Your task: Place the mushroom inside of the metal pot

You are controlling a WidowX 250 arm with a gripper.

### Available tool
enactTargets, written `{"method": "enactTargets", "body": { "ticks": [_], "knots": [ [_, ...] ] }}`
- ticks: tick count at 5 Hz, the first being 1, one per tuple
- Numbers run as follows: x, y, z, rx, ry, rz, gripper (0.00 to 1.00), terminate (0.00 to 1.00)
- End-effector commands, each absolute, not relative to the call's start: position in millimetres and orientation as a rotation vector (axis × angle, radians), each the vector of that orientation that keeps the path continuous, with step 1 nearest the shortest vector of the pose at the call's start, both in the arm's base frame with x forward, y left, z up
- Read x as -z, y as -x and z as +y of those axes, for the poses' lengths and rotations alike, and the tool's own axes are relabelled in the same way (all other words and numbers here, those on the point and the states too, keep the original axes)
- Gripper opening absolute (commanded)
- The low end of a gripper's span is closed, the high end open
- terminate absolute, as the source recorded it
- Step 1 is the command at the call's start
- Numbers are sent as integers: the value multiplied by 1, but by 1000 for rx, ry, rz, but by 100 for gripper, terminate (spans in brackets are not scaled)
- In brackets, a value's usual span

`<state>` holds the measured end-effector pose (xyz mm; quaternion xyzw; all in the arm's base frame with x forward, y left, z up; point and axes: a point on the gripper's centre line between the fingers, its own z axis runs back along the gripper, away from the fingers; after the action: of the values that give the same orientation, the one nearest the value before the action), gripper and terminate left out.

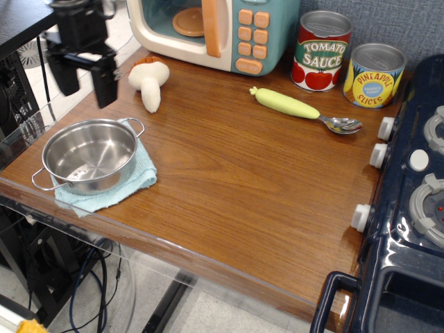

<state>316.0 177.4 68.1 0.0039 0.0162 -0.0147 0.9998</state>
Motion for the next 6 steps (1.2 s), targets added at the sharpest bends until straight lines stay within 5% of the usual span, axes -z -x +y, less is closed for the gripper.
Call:
{"method": "enactTargets", "body": {
  "ticks": [1,4,5,6],
  "knots": [
    [-83,-373,175,0,-28,-52,100,0],
    [-49,-400,154,33,-42,-36,100,0],
    [-40,-400,152,29,-65,-4,0,0],
    [-41,-399,155,25,-96,6,0,0]
  ]
}}
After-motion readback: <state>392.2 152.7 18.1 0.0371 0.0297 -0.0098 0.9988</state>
